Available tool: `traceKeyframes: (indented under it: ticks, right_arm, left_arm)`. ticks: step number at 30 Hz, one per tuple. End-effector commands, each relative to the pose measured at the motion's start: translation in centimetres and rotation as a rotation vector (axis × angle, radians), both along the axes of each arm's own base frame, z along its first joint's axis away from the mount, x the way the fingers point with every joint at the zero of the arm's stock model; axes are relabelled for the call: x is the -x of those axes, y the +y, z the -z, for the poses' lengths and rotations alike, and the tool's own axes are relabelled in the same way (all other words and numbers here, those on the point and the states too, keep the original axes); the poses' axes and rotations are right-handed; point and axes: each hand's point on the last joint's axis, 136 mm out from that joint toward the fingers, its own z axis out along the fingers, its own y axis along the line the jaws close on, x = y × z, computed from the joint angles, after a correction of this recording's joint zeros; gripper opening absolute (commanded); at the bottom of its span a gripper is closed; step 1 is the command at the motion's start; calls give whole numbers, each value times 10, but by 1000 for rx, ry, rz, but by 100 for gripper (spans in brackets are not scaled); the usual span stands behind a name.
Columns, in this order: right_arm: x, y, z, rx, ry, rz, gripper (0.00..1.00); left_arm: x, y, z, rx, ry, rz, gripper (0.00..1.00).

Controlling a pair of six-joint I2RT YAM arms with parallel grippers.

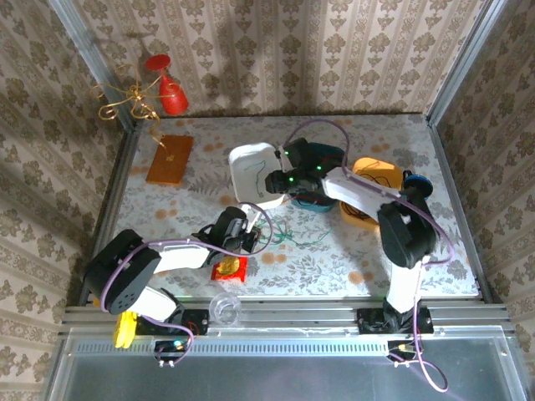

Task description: Untangle the cables

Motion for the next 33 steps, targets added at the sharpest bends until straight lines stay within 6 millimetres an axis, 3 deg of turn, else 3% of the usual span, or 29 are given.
traceKeyframes:
  ticks: [1,3,5,8,19,28,30,33]
  right_arm:
    - [47,-21,-3,76,30,-82,43]
    - [80,-30,10,107,97,-140,43]
    - [114,-40,26,148,167,-194,44]
    - [142,-50,48,178,243,-221,45]
    - [159,-66,101,314,344,-220,45]
    - [177,-73,124,425,376,-276,45]
    - [179,-70,125,418,381,-281,37]
    - [180,-66,125,389,388,-277,9]
  left_arm:
    - [3,2,-4,30,11,3,0]
    - [3,1,-7,39,8,5,5]
    - [3,0,-8,53,13,11,26]
    - [3,-1,-11,72,20,21,37]
    - [-3,16,-21,145,67,-40,46]
    - [27,-2,-6,48,160,94,59]
    - [31,-1,-1,16,176,95,60]
    - [37,1,4,-18,182,99,59]
